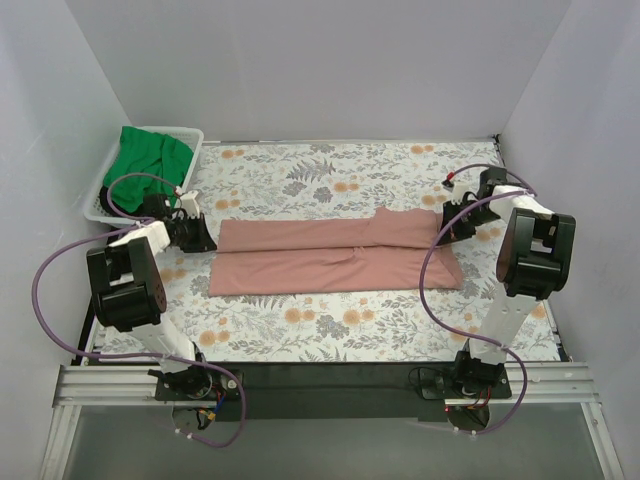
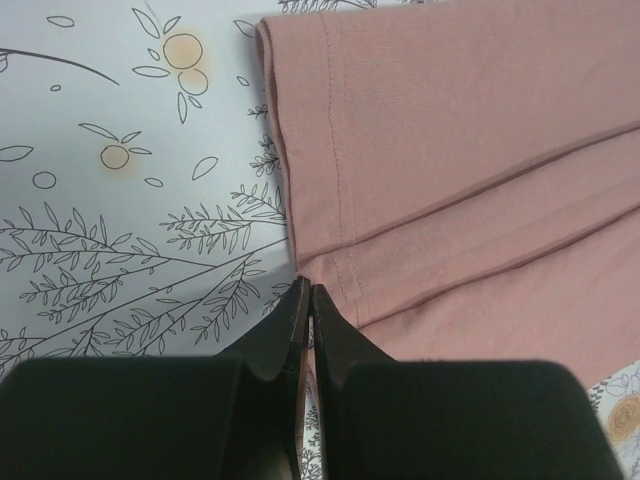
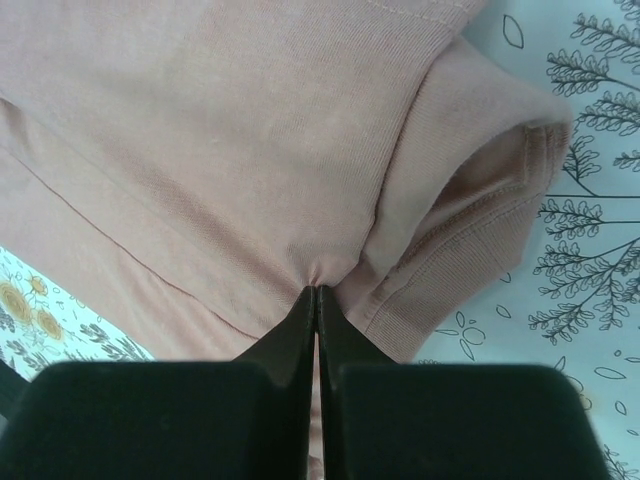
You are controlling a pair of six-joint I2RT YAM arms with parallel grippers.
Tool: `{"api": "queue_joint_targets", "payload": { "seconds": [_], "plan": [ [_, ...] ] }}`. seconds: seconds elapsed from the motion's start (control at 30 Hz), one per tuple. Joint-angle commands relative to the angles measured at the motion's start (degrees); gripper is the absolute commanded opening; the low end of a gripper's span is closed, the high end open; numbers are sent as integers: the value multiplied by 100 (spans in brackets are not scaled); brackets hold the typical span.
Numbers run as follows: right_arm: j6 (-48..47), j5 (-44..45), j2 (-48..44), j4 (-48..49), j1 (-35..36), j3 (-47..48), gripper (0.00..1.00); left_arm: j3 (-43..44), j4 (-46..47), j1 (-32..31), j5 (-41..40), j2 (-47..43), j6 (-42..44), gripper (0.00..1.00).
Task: Fold and stack the t-shirts
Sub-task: Fold the tshirt
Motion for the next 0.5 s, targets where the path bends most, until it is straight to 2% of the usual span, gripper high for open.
{"api": "queue_joint_targets", "payload": {
  "seconds": [0.0,0.13,0.33,0.47],
  "plan": [
    [-50,97,-283,-72,-57,422,1,365,18,73,20,-353,15,0],
    [-164,185,-406,-152,-39,476,1,375,-159,73,-41,-371,67,0],
    [-358,299,-336,-108,-48,-130,1,94,0,73,-217,-169,164,0],
    [-446,413,-205,-99,-39,-192,1,180,-79,73,-217,-29,164,0]
  ]
}}
